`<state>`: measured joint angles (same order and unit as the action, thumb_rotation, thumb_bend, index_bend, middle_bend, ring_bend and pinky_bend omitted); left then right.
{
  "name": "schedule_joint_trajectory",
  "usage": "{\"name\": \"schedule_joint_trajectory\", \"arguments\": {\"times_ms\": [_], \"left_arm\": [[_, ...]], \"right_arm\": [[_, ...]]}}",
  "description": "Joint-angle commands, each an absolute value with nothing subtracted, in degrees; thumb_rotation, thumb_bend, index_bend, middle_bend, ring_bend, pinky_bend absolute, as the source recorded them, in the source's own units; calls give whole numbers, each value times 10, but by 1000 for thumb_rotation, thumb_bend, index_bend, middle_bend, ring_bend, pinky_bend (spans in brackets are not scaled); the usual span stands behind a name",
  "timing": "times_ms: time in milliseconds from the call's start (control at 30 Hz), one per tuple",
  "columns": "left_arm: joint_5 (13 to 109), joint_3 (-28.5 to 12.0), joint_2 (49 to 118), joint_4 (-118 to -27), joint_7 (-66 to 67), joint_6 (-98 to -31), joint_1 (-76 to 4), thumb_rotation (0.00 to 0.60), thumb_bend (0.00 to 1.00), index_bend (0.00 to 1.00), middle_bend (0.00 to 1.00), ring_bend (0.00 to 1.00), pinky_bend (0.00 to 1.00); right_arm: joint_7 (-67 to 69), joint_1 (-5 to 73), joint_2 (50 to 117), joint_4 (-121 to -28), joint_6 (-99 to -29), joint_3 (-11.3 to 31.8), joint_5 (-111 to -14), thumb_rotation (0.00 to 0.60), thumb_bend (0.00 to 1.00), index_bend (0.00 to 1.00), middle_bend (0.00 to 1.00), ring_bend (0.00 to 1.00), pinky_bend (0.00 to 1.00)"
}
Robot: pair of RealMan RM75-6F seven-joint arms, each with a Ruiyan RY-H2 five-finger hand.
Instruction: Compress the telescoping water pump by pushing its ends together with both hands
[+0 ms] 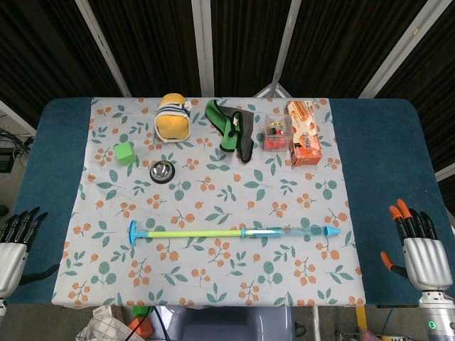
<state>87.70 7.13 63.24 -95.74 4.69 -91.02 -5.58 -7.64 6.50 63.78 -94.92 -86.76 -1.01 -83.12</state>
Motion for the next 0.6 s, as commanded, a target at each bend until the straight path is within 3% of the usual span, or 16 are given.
{"name": "schedule_joint_trajectory", "arguments": {"times_ms": [33, 600], "left_arm": [[877, 68, 632, -959, 50, -906, -54, 600, 112, 0, 0, 0, 0], [806, 14, 654, -1015, 142, -808, -98, 600, 157, 92, 0, 0, 0]], "right_arm": [[-72, 64, 636, -952, -861, -7, -829, 600, 308, 0, 0, 0, 0], [-87, 70, 640, -962, -828, -6, -846, 600, 307, 0, 0, 0, 0]]}}
